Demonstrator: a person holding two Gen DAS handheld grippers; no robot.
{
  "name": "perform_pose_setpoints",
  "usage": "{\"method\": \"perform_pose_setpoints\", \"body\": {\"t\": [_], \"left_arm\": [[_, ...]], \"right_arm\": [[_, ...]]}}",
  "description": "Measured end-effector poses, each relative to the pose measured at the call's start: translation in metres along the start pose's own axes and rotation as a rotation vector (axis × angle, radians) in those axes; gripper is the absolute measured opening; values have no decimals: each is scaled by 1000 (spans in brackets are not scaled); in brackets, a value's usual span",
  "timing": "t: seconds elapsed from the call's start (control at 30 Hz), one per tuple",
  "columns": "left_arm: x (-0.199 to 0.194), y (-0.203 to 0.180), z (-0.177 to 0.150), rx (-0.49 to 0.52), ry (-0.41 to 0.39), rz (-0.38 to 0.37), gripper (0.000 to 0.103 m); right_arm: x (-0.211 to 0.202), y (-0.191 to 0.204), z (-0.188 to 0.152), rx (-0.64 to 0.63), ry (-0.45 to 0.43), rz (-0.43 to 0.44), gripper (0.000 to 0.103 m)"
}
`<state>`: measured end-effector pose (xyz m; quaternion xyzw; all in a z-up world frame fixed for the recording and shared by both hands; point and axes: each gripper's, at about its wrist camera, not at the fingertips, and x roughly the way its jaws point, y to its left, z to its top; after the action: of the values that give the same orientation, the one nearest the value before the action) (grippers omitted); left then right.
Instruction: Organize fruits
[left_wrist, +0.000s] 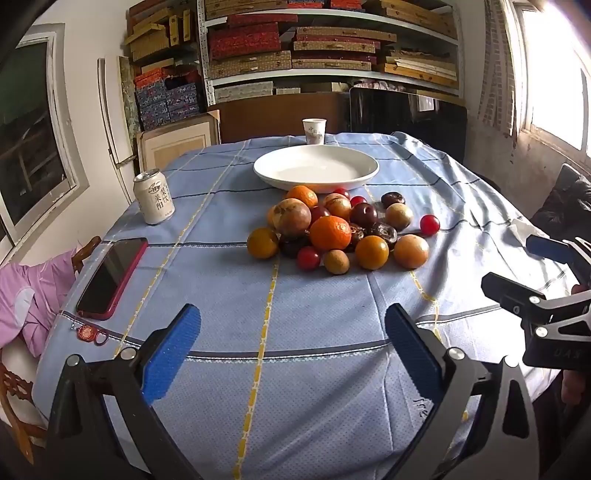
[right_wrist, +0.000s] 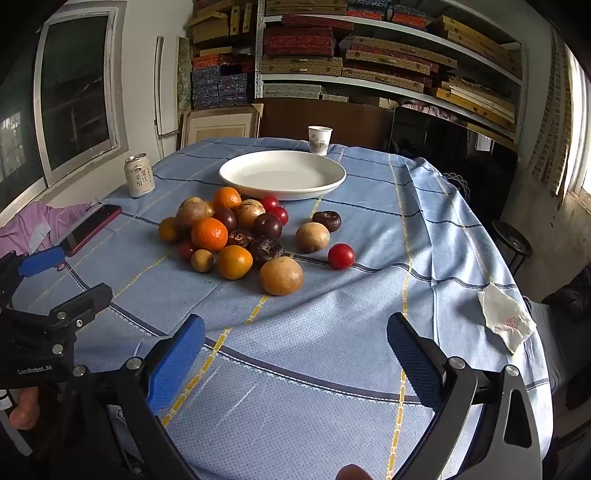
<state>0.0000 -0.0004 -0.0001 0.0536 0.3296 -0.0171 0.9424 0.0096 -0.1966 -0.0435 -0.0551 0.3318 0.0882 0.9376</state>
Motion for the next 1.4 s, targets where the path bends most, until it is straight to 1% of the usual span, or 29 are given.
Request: {"method": "perform_pose_setpoints", "body": {"t": [0.2, 0.73, 1.4], "left_arm": [[1, -4, 0, 2, -2, 10, 98], [6, 5, -2, -14, 17, 5, 98], [8, 3, -8, -12, 23, 9, 98]], "right_arm": [[0, 0, 0, 0, -2, 0, 99], [0, 1, -1, 0, 0, 0, 99], [1, 1, -1, 2, 5, 2, 99]]}}
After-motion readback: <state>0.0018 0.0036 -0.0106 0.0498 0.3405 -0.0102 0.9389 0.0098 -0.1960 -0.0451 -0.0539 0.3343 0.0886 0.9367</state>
